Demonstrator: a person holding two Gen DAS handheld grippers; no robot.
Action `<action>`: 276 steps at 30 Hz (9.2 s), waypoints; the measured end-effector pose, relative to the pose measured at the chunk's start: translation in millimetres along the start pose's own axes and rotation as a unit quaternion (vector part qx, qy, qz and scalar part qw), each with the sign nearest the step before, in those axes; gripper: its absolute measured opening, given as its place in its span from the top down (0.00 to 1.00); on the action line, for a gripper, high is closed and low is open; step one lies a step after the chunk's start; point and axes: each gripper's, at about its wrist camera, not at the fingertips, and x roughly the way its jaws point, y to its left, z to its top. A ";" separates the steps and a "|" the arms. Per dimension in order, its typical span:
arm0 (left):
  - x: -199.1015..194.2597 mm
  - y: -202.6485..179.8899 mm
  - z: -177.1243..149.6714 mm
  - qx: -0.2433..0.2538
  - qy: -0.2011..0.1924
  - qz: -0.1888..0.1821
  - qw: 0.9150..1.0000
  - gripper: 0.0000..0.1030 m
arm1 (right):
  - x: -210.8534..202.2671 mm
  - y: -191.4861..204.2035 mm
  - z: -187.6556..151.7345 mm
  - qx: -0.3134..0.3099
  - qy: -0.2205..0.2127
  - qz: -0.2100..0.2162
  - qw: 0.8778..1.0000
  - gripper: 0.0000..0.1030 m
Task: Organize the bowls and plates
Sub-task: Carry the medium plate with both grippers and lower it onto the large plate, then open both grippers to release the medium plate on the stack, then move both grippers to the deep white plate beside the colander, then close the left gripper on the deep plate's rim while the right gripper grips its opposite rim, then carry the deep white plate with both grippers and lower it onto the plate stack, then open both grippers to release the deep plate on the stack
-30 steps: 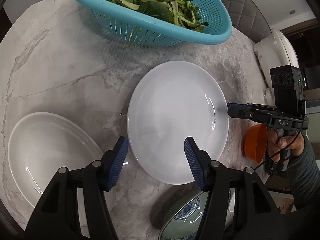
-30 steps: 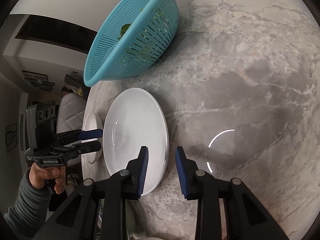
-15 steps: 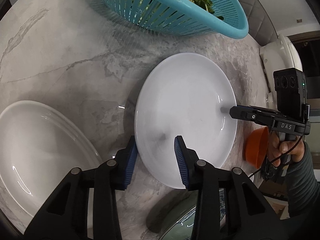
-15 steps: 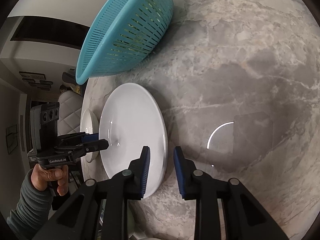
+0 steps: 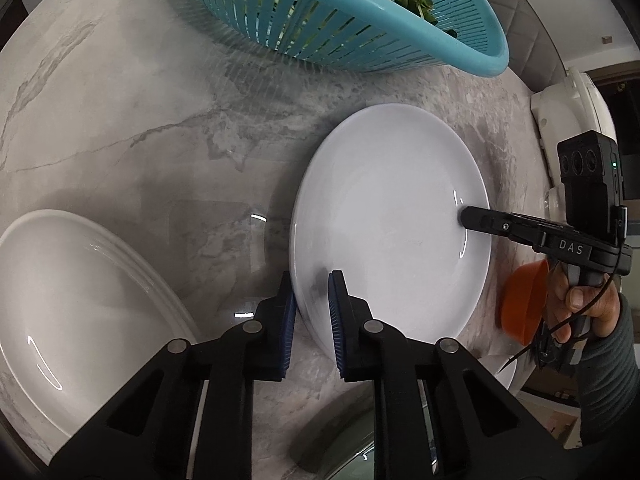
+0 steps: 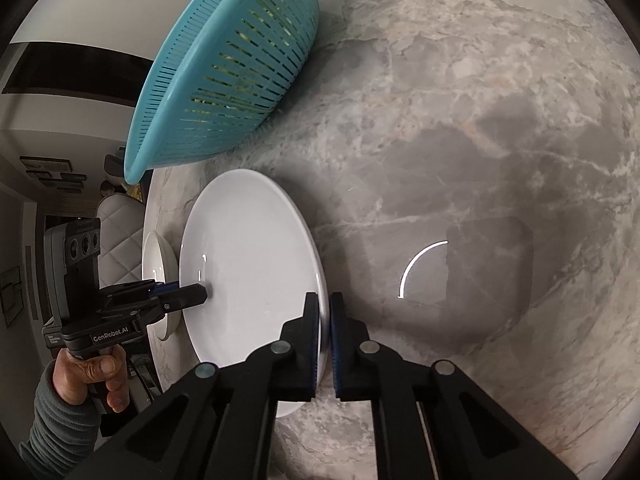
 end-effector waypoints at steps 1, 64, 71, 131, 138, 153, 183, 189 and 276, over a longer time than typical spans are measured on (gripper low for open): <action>0.3 -2.3 0.1 0.002 -0.001 0.001 1.000 0.87 | -0.8 -1.2 -0.5 0.001 -0.002 -0.002 1.000 0.94; -73.9 -25.8 -453.6 -0.061 -0.038 -0.015 0.997 0.87 | -32.7 103.8 -331.8 -0.062 0.048 -0.023 0.997 0.93; -53.0 -29.1 -460.4 -0.057 -0.038 0.005 0.998 0.87 | -6.7 85.0 -340.1 -0.056 0.056 -0.030 0.996 0.93; -202.5 109.4 -305.7 -0.156 -0.265 -0.047 0.950 0.00 | -120.7 134.6 -166.2 -0.114 -0.123 0.112 0.980 0.06; -174.4 147.7 -215.7 -0.178 -0.242 -0.018 0.954 0.00 | -48.9 176.9 -75.5 -0.135 -0.093 0.096 0.982 0.00; -111.1 177.6 -138.1 -0.167 -0.154 0.044 0.973 0.04 | 74.5 167.6 -17.9 -0.106 0.022 0.047 0.993 0.33; -84.1 155.3 -107.2 -0.121 -0.110 0.076 0.984 0.90 | 111.1 161.6 -15.3 -0.082 0.067 -0.005 0.994 0.91; -98.3 140.2 -109.1 -0.111 -0.120 0.081 0.983 0.90 | 100.3 164.9 -17.7 -0.077 0.058 -0.003 0.995 0.91; -15.6 -69.4 -444.9 0.022 -0.068 0.114 0.991 0.67 | 19.8 108.9 -358.6 -0.105 0.050 -0.122 0.986 0.91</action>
